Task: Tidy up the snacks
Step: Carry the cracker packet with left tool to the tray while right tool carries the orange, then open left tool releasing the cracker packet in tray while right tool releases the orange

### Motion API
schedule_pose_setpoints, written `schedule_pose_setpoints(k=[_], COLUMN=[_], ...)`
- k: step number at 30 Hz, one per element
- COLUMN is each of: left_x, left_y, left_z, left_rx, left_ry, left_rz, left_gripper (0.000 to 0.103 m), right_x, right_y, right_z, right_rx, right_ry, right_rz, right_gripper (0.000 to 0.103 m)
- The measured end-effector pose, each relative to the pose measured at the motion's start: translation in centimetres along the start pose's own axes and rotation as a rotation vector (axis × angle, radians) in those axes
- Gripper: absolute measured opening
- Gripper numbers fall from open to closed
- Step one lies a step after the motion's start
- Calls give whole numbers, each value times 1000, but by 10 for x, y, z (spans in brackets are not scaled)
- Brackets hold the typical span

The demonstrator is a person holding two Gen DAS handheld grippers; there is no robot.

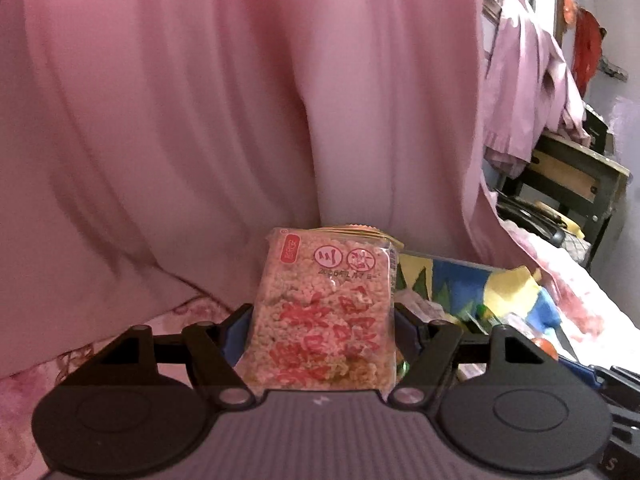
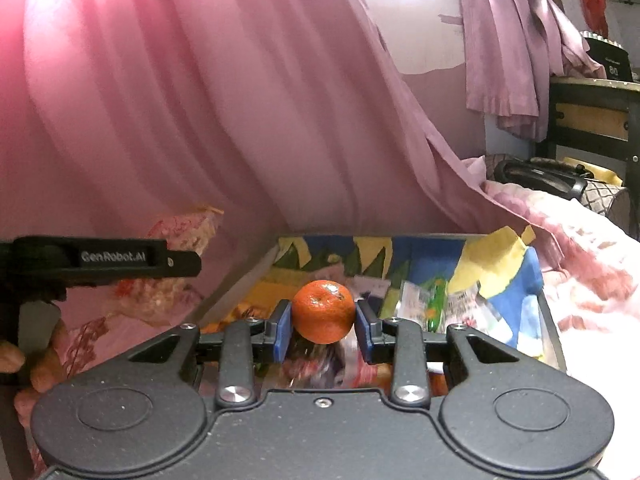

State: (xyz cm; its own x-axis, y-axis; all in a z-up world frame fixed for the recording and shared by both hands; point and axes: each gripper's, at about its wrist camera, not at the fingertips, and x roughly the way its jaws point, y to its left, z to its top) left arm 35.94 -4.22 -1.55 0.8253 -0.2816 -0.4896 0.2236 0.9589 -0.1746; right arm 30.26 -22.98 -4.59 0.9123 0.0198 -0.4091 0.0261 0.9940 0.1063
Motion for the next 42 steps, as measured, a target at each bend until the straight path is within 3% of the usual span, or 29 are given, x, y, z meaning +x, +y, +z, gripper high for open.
schedule_pose_setpoints(k=[6,17,28,42], left_x=[25,50,58,73], left_y=[8,18,8,13], left_z=[1,-7,-22,-30], left_rx=[-26,-39,51,20], left_ry=[-31,-6,71,171], left_rz=[-17,-62,-76,-73], left_gripper=[76,76,76,76], right_x=[24,50,63,67], right_y=[4,7,20,23], right_z=[-1,-10,-17,-22], right_rx=[-25,-66,-145,-163], right_ry=[0,33,79,101], right_rz=[-18,-61,-65,-60], right_gripper=[35,35,35,36])
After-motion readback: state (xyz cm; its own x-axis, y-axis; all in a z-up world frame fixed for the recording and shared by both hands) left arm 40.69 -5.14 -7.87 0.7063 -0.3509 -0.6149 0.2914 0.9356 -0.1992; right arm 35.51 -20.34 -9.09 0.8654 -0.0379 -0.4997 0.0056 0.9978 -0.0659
